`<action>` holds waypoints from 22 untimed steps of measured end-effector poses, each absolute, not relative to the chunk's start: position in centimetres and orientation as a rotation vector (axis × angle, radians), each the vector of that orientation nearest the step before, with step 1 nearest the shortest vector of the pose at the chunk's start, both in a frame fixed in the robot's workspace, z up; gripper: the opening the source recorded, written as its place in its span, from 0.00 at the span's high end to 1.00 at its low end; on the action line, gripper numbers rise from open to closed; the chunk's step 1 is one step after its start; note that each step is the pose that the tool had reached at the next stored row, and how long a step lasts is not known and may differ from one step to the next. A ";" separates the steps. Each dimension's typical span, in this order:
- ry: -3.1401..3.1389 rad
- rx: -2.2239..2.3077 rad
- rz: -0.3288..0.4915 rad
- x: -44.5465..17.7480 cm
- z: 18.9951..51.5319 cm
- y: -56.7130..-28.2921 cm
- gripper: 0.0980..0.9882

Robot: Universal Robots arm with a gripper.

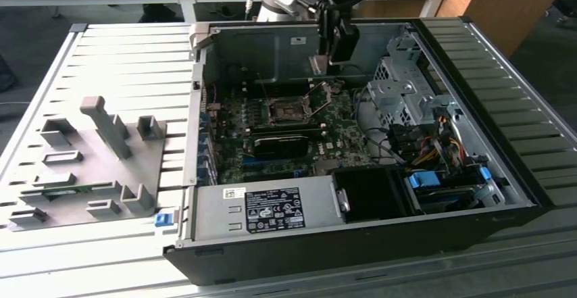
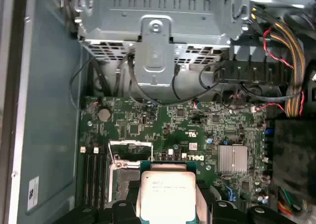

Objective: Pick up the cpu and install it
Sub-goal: 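Place the cpu into insertion slot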

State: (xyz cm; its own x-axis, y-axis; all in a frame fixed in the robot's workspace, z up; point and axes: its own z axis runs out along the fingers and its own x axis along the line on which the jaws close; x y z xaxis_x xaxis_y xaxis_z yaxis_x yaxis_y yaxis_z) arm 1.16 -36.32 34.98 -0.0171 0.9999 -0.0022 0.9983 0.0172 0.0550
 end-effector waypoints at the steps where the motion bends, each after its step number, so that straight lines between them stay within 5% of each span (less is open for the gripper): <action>1: 2.233 2.153 0.059 1.2 35.0 -36.3 0.52; 22: 2.480 1.869 0.066 1.2 36.6 -36.3 0.52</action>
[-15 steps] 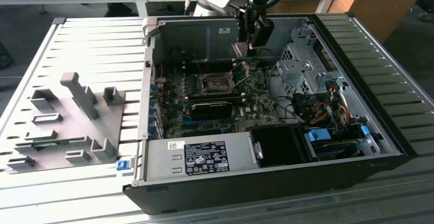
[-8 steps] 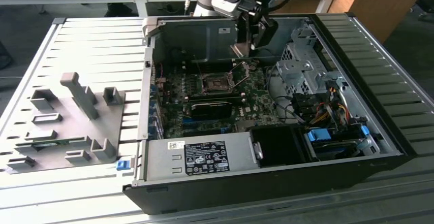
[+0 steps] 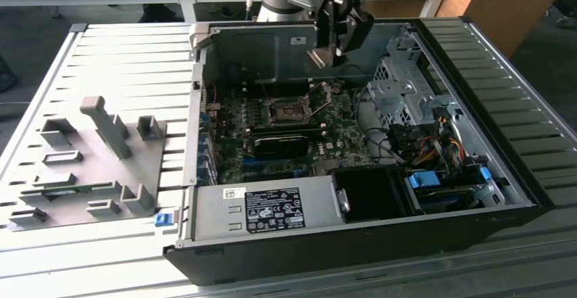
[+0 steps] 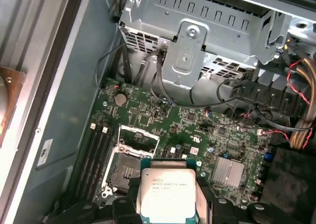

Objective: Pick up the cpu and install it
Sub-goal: 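Place the cpu into insertion slot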

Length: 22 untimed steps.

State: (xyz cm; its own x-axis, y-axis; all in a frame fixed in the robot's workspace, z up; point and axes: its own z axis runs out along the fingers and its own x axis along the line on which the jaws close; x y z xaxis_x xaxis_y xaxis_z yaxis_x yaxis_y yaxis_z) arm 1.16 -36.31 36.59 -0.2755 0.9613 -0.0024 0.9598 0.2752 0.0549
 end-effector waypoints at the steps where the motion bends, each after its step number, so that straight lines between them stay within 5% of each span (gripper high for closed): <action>1: 2.481 1.869 0.066 1.2 36.6 -36.3 0.52; 22: 2.774 1.408 0.059 -2.5 37.5 -37.8 0.52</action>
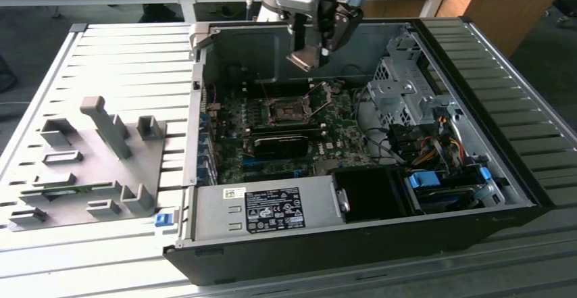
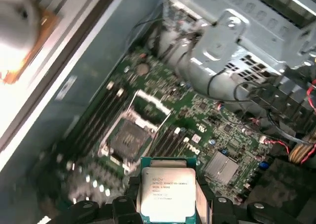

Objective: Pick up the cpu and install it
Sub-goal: 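Place the cpu into insertion slot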

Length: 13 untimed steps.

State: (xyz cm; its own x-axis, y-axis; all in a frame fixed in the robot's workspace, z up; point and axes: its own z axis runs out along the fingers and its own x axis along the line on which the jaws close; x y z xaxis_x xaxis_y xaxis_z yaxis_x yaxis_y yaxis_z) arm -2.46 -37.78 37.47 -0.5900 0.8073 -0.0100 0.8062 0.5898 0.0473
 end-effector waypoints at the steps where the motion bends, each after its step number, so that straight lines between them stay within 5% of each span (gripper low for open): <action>1: 2.799 1.358 0.058 -2.8 37.6 -37.9 0.52; 13: 3.052 0.628 0.060 -8.3 38.7 -39.3 0.52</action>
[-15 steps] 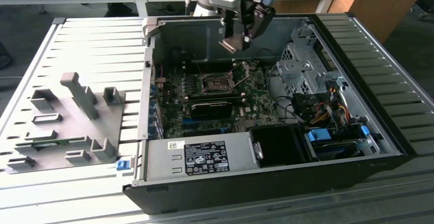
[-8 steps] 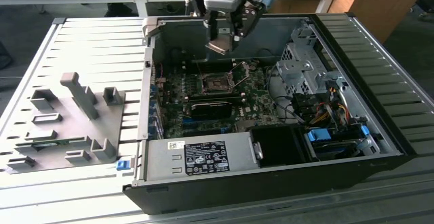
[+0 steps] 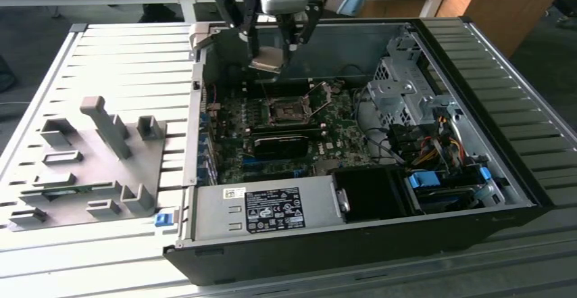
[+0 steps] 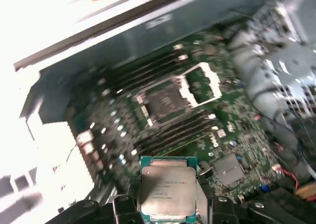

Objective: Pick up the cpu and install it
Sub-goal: 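Place the cpu into insertion slot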

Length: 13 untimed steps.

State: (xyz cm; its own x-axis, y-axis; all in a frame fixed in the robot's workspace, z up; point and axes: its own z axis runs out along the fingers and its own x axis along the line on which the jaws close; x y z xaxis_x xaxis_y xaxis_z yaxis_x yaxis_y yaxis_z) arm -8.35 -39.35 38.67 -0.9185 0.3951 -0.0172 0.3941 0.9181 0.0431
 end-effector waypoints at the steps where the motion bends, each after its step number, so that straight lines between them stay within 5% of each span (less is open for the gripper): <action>1: 3.062 0.577 0.061 -8.7 38.7 -39.4 0.52; 13: 3.110 0.168 0.067 -11.8 39.3 -39.9 0.52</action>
State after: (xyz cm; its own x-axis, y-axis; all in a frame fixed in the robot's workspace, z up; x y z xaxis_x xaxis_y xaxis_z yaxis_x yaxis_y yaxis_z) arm -11.81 -39.85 39.27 -0.9938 0.1085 -0.0236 0.1074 0.9932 0.0443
